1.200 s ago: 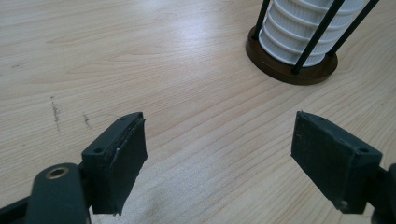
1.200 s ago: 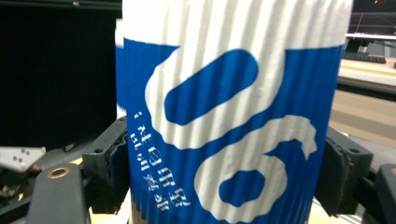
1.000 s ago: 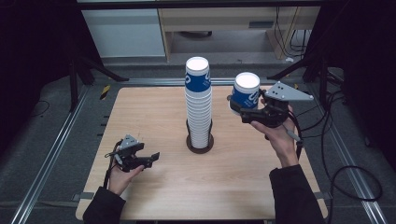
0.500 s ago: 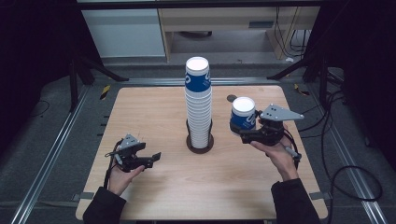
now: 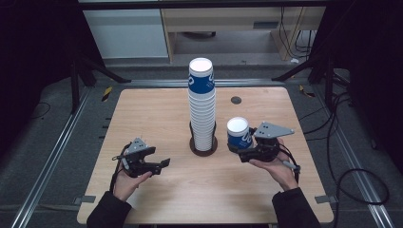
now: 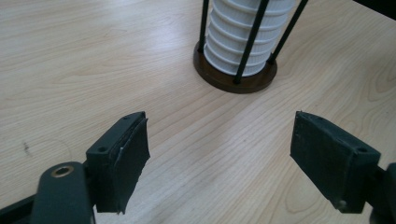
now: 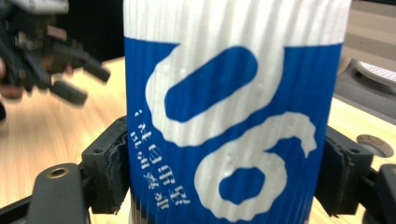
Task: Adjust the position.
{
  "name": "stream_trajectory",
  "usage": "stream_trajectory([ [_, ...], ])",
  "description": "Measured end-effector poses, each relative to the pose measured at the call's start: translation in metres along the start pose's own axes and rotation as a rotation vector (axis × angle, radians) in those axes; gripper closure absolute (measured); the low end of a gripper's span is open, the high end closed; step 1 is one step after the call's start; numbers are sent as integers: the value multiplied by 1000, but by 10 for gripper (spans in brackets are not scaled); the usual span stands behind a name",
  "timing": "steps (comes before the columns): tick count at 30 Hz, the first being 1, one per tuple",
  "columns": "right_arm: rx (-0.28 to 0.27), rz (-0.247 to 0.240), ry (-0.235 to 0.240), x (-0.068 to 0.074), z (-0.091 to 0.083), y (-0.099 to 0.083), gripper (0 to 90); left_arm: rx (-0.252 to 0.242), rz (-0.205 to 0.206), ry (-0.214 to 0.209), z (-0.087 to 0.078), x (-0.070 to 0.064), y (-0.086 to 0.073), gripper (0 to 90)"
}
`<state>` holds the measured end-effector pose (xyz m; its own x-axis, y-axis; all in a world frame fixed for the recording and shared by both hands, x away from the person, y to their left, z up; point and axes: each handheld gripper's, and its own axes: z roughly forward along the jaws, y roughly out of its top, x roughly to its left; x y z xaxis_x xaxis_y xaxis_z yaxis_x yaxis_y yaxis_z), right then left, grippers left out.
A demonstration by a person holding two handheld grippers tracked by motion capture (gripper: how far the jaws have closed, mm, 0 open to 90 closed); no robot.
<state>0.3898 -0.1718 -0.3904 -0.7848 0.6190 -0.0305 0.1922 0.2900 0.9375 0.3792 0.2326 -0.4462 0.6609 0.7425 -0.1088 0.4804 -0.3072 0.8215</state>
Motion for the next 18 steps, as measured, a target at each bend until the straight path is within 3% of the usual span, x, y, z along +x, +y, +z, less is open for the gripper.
stream_trajectory([
  [6, 61, -59, 45, 10, 12, -5, 201, -4, 17, -43, 0, -10, 5, 195],
  [18, 141, -127, 151, 32, 40, -12, 201, -2, 79, -114, -3, -32, 16, 198],
])
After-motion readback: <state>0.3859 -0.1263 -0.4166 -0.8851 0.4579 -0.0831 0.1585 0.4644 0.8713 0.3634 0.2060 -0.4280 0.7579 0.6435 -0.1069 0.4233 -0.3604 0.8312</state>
